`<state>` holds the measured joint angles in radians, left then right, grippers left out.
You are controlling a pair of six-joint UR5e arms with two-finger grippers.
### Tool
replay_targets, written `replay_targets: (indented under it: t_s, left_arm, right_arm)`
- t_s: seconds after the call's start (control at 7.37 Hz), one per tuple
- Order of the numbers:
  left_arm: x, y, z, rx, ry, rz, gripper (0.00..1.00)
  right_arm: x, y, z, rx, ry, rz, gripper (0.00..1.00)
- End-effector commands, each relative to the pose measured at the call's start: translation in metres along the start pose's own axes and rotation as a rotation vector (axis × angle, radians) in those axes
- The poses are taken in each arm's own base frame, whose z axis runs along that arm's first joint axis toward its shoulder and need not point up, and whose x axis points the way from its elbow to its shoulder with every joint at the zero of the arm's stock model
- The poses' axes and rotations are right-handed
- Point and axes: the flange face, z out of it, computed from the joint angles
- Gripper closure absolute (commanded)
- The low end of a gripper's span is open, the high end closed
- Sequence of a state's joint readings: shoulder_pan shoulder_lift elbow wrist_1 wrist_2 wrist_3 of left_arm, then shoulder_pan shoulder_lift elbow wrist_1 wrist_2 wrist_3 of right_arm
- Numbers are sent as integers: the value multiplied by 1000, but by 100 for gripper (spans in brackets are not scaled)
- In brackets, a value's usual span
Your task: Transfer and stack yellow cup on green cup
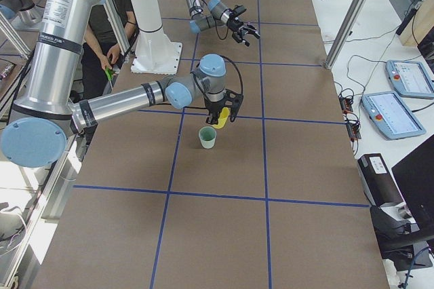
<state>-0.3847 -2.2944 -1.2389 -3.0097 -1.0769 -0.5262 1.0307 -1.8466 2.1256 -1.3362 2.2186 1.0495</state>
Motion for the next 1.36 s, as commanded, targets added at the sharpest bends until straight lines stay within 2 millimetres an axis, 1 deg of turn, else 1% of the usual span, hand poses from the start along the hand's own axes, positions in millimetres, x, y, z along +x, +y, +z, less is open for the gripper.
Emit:
replay_targets:
  t_s: [0.0,0.14,0.41,0.68,0.95,1.22]
  left_arm:
    - [-1,1,0,-1,-1,1,1]
    - [0,1,0,-2,0,1,1]
    - [0,1,0,-2,0,1,1]
    - [2,3,-1,-4,2,0,1]
    - [2,3,-1,-4,2,-2,1]
    - [2,3,-1,-4,2,-2,1]
  right_arm:
    - [12,9,15,-35,30,-3,100]
    - [12,11,19,-44,36,-10,100]
    - [19,10,28,-53,46,-6,100]
    - [25,12,29,-55,50,-4,100]
    - [36,17,30,-52,44,-10,100]
    - [35,18,34,-58,48,-12,100]
